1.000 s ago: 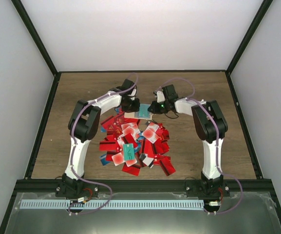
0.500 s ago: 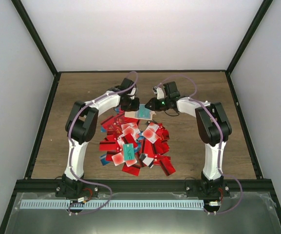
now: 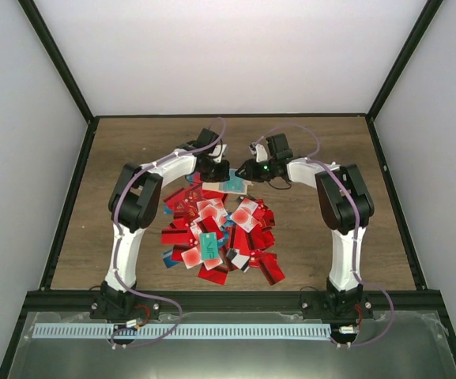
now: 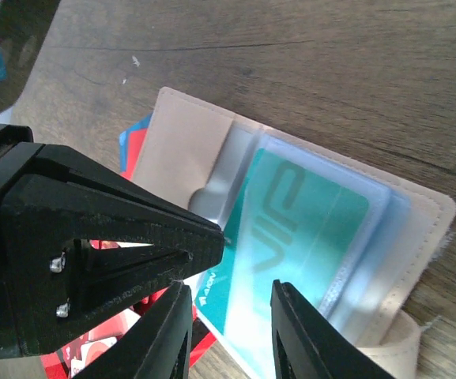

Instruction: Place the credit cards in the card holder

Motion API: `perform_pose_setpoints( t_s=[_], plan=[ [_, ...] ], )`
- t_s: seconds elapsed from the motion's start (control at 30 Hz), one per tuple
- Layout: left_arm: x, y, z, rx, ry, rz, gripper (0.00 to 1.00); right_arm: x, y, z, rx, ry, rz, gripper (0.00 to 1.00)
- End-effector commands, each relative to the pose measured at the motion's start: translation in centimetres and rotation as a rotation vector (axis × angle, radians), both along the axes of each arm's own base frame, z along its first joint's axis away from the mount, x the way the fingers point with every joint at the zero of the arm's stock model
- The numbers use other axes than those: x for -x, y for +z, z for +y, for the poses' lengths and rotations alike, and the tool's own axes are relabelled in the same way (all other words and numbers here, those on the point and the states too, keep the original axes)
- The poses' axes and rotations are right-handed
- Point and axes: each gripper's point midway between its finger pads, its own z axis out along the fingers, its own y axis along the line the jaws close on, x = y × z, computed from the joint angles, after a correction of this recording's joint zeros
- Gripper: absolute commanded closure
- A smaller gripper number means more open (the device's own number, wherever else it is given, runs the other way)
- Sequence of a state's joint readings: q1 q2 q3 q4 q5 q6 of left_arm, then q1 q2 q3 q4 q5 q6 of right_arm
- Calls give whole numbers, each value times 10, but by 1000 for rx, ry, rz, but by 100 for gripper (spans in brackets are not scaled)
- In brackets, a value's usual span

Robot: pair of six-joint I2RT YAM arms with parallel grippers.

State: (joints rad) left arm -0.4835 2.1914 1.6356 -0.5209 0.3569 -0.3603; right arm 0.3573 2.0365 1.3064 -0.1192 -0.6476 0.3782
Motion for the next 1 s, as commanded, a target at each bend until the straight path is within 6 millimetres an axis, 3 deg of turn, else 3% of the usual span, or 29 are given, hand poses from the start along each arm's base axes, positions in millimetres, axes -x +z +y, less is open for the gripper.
perform_pose_setpoints(
  t_s=[0.0, 0.33, 0.57, 0.97],
  plan=[
    [2, -16, -4, -5, -24, 18, 96, -2, -11, -3, -1, -6, 25, 70],
    [3, -31, 3, -48, -7, 35, 96, -1, -20, -2, -6, -2, 46, 69],
    [5, -37, 7, -69, 0, 45, 96, 1, -21, -9, 32, -28, 37, 61],
    [5, -39, 8, -73, 3, 50, 96, 4, -20, -9, 16, -28, 37, 58]
  ],
)
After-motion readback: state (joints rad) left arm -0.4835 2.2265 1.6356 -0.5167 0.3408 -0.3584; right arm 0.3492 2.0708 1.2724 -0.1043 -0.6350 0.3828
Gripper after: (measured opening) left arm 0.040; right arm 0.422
